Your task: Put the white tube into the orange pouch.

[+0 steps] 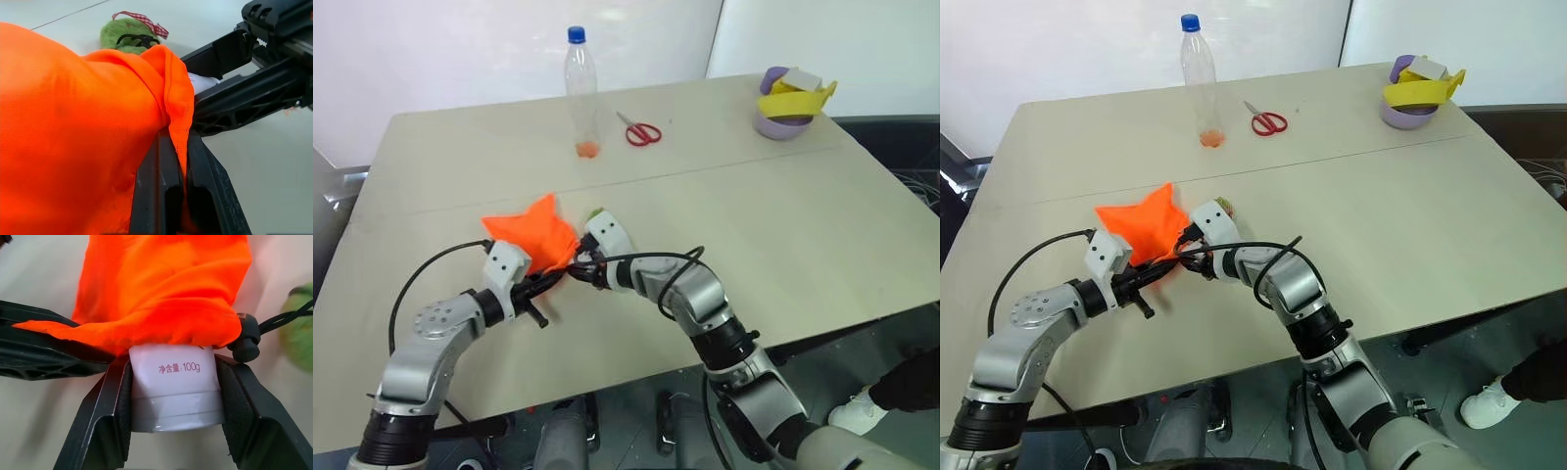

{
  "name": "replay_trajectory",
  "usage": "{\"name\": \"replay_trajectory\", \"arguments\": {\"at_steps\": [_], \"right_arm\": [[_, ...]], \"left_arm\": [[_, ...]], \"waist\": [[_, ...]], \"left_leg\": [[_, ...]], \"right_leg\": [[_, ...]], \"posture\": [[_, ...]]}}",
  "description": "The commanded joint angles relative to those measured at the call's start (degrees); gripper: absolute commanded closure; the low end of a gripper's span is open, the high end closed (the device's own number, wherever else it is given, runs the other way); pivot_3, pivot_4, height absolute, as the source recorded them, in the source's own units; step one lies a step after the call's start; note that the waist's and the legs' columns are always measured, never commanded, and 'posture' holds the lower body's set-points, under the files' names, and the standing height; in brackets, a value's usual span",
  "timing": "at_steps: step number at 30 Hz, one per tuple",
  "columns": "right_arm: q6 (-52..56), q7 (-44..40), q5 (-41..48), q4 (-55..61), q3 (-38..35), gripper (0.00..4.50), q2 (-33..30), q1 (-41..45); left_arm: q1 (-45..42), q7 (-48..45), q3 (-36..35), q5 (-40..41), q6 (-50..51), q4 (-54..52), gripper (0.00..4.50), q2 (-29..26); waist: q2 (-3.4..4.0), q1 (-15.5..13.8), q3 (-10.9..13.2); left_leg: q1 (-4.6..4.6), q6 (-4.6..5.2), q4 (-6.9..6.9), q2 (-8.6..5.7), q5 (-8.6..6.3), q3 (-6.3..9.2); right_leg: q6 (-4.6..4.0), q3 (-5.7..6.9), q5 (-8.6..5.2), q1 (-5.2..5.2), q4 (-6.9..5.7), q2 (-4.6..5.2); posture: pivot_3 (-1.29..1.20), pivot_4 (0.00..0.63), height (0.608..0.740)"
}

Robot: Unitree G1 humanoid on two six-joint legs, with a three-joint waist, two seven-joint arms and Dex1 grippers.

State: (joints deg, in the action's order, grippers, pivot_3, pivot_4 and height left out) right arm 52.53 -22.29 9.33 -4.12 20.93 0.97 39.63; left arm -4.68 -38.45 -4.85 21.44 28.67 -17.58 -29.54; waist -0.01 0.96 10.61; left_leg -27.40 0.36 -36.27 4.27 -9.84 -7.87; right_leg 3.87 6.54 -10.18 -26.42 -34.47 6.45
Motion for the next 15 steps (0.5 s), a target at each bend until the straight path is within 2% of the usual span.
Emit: {"name": "replay_trajectory", "arguments": {"at_steps": [1,5,8,15], "right_arm": [[-0.26,-0.34,-0.47,-0.75,1.55,2.66,2.12,2.17],[-1.06,-0.01,-3.29,-3.01,4.43,2.66,2.3,3.41],[-3.01,-1.7,-6.99,-3.65,9.62,2.66,0.41,4.13],[-4.79,-4.83,-8.16,-4.94,9.9,2.66,1.89,5.13]], "left_arm": [[-1.81,2.15,0.61,-0.4,-1.25,-2.18,4.5,1.46],[-2.4,2.27,1.01,0.21,-1.55,-2.47,4.5,2.33],[-3.99,2.61,-0.6,2.24,-1.21,-1.96,4.5,3.45],[-4.28,2.21,0.75,1.28,-1.88,-2.2,4.5,4.43]], "waist": [[-0.01,0.0,0.0],[-0.01,0.0,-0.01],[0.0,0.03,-0.01],[0.0,0.01,-0.01]], "left_leg": [[0.0,-0.01,0.0,0.01,0.0,0.0],[0.0,-0.09,0.0,0.2,0.05,-0.03],[0.0,-0.14,0.01,0.33,0.08,-0.02],[0.0,-0.29,0.05,0.56,0.16,-0.01]], "right_leg": [[-0.01,0.0,0.0,0.0,-0.01,-0.01],[-0.15,0.01,0.09,-0.03,0.01,-0.17],[-0.23,0.01,0.14,-0.05,0.04,-0.3],[-0.44,0.0,0.26,-0.1,0.13,-0.56]], "posture": [[0.0,0.15,0.74],[0.0,0.15,0.74],[0.0,0.15,0.74],[0.0,0.15,0.74]]}}
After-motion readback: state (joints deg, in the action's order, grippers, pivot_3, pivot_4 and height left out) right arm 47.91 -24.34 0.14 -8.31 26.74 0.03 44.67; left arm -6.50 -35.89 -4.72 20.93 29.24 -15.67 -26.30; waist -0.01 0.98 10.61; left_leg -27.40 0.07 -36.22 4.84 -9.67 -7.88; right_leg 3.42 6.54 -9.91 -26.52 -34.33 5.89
